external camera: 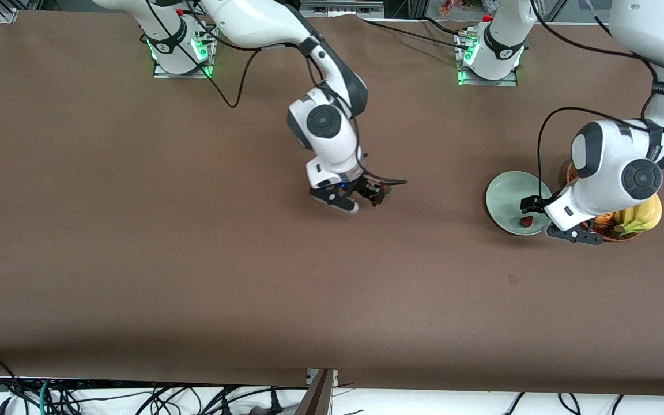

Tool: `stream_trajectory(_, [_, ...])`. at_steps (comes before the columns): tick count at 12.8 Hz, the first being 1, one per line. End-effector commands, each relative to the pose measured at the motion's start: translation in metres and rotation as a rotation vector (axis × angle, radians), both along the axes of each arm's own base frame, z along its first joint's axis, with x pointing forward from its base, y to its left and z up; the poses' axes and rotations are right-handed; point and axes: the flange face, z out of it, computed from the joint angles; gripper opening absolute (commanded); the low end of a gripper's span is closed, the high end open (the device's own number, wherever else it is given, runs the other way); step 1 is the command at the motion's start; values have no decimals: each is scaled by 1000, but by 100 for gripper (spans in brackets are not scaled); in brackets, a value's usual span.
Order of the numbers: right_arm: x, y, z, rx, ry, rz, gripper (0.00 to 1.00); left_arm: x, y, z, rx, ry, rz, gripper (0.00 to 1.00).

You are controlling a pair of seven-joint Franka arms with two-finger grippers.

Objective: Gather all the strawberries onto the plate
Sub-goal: 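Drop the strawberry on the plate while the right gripper sets one mid-table, then grasp the last strawberry with the left gripper while the right gripper withdraws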

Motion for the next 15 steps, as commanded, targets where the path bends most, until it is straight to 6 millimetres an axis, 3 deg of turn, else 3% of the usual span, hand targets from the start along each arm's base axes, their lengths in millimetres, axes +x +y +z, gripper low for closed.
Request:
stream_trajectory(1, [40, -66, 58, -24, 19, 149, 100, -8, -52, 23, -22, -6, 80, 100])
stream_trajectory(3, [72, -125, 84, -80, 4, 122, 100, -17, -103, 22, -21, 17, 142, 100])
stream_trajectory(4, [78, -141, 102, -85, -4, 116, 100, -22, -130, 20, -21, 24, 171, 100])
stream_trajectory(7, [73, -174, 135, -105, 50, 149, 100, -41, -206, 20, -23, 22, 256, 100])
stream_trajectory(10, [53, -217, 188, -144, 43, 230, 100, -59, -272, 7, -42, -9, 367, 100])
stream_trajectory(13, [38, -282, 234, -118, 67, 308, 100, -77, -323, -23, -17, -80, 460, 100])
stream_trajectory(15, [34, -325, 252, -125, 65, 346, 100, -85, -340, -47, 0, -105, 514, 100])
